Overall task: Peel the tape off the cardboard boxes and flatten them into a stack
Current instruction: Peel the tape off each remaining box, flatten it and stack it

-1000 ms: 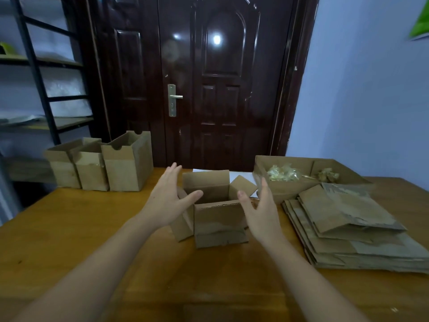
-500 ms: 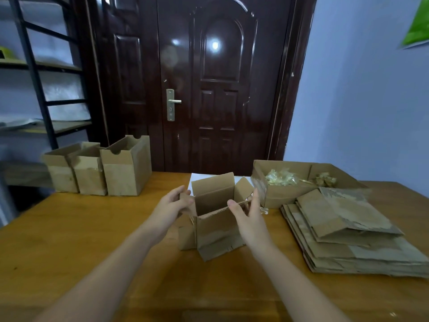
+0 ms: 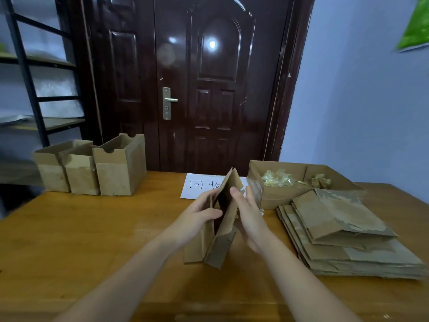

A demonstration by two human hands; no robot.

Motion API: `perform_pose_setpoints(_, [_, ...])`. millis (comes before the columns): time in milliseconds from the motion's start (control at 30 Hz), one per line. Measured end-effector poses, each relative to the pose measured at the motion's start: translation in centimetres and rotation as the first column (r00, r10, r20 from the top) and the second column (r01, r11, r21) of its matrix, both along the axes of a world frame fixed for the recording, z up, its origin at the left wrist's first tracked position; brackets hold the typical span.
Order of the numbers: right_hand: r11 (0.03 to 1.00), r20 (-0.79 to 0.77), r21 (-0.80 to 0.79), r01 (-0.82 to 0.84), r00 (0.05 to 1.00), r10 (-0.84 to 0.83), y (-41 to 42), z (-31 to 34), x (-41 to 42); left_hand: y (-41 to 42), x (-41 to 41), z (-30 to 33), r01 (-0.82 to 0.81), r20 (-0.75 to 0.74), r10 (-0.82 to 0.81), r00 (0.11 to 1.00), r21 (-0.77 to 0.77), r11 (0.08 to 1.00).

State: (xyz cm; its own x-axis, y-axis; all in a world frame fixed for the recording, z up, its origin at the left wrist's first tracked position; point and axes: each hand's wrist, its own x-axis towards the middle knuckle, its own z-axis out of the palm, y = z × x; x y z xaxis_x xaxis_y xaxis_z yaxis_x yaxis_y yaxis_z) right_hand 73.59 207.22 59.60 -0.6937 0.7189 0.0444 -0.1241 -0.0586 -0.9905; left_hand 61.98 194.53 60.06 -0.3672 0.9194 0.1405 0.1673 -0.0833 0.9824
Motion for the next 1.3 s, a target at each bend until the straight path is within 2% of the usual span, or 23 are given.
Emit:
perform_pose_setpoints(167, [0.998,0.001,0.017,-0.063,0.998,0.063,-0.1,1.2,0.0,1.1,1.2,-0.3,0.113,-0.179,-0.114,0.977,-0.016,0.994])
perform_pose_setpoints(233, [0.999,0.015,-0.019,-0.037,0.999,0.038,0.0,1.6,0.2,1.3,1.6,-0.7,0.15,-0.225,-0.151,0.962,-0.024,0.988])
perform_pose_setpoints(333, [1.0,0.065,0.0,0.004,0.998,-0.004,0.8,1.5,0.6,1.4,1.6,-0.8,0.134,-0.167,-0.131,0.977,0.004,0.991])
perform_pose_setpoints(400, [0.999,0.085,0.046,0.011,0.996,-0.015,1.3,1.4,1.0,1.4,1.0,-0.8,0.068,-0.078,-0.064,0.995,0.051,0.996])
perform_pose_setpoints(467, [0.996,0.087,0.087,0.013,0.996,-0.021,1.6,1.3,1.4,1.4,0.2,-0.9,-0.014,-0.063,0.018,0.998,0.068,0.998])
perform_pose_setpoints(533, [0.995,0.065,0.102,0.004,0.998,-0.01,1.8,1.4,1.7,1.5,-0.6,-0.9,-0.142,-0.167,0.146,0.975,0.033,0.989])
perform_pose_setpoints(600, [0.994,0.03,0.106,-0.029,0.999,0.026,1.9,1.6,1.9,1.5,-1.6,-0.9,-0.311,-0.35,0.289,0.891,-0.007,0.95])
perform_pose_setpoints(667, [0.992,0.003,0.111,-0.065,0.998,0.065,2.1,1.7,2.2,1.6,-2.6,-0.8,-0.442,-0.453,0.399,0.797,0.013,0.897])
perform_pose_setpoints(733, [0.993,-0.023,0.094,-0.072,0.997,0.074,2.6,1.5,2.3,1.5,-3.5,-0.5,-0.496,-0.372,0.456,0.809,-0.015,0.868])
perform_pose_setpoints(800, [0.996,-0.035,0.061,-0.06,0.997,0.062,3.0,1.3,2.4,1.1,-3.8,-0.4,-0.487,-0.147,0.469,0.871,-0.122,0.865])
perform_pose_setpoints(900, [0.998,-0.03,0.017,-0.057,0.998,0.058,3.3,1.1,2.5,0.4,-4.3,-0.8,-0.352,0.163,0.402,0.901,-0.267,0.897])
perform_pose_setpoints(1000, [0.999,-0.013,-0.003,-0.032,0.999,0.032,3.4,0.9,2.5,0.1,-4.5,-1.3,-0.302,0.228,0.362,0.904,-0.257,0.918])
perform_pose_setpoints(1067, [0.999,-0.006,0.002,-0.039,0.999,0.039,3.4,0.9,2.6,0.1,-4.5,-1.4,-0.355,0.178,0.395,0.901,-0.222,0.908])
perform_pose_setpoints(1133, [0.994,0.018,0.077,-0.078,0.997,0.077,3.1,0.8,2.6,0.3,-4.7,-1.7,-0.423,0.094,0.447,0.889,-0.2,0.884])
perform_pose_setpoints(1233, [0.932,0.143,0.346,-0.103,0.988,0.056,2.6,0.5,2.7,0.8,-5.0,-2.3,-0.529,-0.115,0.517,0.848,-0.148,0.835])
perform_pose_setpoints(1300, [0.854,0.256,0.511,-0.1,0.966,-0.04,2.6,0.0,2.4,1.0,-4.8,-2.5,-0.581,-0.297,0.535,0.791,-0.095,0.808])
